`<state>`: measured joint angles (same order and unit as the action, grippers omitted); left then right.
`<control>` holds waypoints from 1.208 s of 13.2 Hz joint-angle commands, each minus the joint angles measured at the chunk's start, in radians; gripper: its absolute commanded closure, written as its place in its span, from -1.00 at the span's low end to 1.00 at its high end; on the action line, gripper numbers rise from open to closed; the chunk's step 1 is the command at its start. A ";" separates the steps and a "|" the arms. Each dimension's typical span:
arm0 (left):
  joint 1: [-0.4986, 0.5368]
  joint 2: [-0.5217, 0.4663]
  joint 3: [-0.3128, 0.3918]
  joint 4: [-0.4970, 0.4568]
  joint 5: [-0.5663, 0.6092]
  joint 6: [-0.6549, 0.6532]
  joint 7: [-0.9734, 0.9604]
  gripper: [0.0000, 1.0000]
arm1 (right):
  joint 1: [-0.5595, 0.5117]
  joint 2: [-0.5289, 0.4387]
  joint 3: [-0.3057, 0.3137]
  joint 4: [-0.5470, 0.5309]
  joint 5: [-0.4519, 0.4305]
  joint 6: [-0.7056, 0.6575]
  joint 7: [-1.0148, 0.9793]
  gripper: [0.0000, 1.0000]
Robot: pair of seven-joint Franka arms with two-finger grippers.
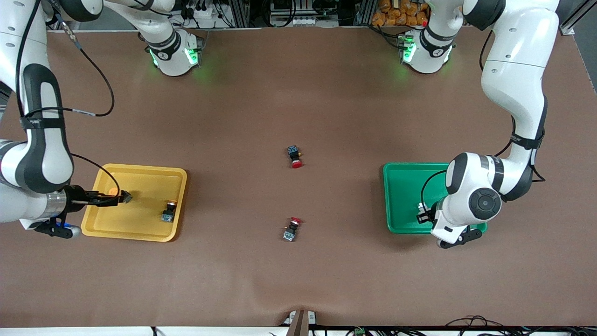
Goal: Place green and yellow buttons in trays
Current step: 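Lower and release both buttons into their trays with both grippers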
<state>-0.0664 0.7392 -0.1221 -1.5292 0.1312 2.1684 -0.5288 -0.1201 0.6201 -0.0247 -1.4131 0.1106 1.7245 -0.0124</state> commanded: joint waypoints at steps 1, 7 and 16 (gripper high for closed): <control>0.005 -0.024 0.002 0.007 0.004 0.002 0.010 -1.00 | 0.028 -0.089 0.002 -0.114 -0.067 0.077 -0.009 -1.00; 0.063 -0.153 0.001 0.032 -0.016 -0.070 0.124 -1.00 | 0.040 -0.325 0.005 -0.538 -0.080 0.458 -0.073 -1.00; 0.140 -0.455 0.001 0.021 -0.025 -0.390 0.225 -1.00 | 0.040 -0.615 0.005 -0.417 -0.080 0.089 -0.049 -1.00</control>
<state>0.0637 0.3478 -0.1143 -1.4739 0.1229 1.8104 -0.3481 -0.0781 0.0705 -0.0234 -1.8428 0.0508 1.9015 -0.0791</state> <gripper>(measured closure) 0.000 0.000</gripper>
